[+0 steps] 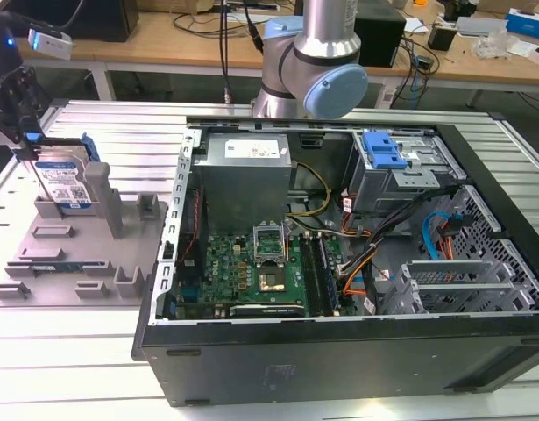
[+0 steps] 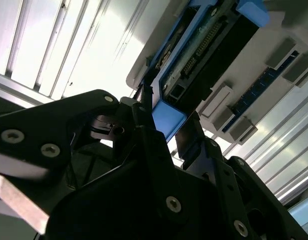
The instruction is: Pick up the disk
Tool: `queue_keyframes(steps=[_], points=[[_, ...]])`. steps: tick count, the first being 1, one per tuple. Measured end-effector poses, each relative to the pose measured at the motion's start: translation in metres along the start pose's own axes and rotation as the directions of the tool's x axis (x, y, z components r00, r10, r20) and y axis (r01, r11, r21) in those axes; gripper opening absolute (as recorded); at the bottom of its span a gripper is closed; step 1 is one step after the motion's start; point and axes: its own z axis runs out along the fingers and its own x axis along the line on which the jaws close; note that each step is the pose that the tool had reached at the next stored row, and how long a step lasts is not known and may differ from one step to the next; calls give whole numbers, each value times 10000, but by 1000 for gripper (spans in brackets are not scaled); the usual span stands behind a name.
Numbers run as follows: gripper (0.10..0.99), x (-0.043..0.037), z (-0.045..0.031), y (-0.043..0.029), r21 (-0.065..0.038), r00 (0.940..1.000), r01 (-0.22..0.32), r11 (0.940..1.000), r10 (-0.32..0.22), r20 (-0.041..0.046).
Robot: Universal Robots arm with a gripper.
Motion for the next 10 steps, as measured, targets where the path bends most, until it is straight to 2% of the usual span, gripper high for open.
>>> queue_keyframes(steps=[10], points=[[451, -1, 45, -4, -1, 10000, -46, 10000, 46, -1]])
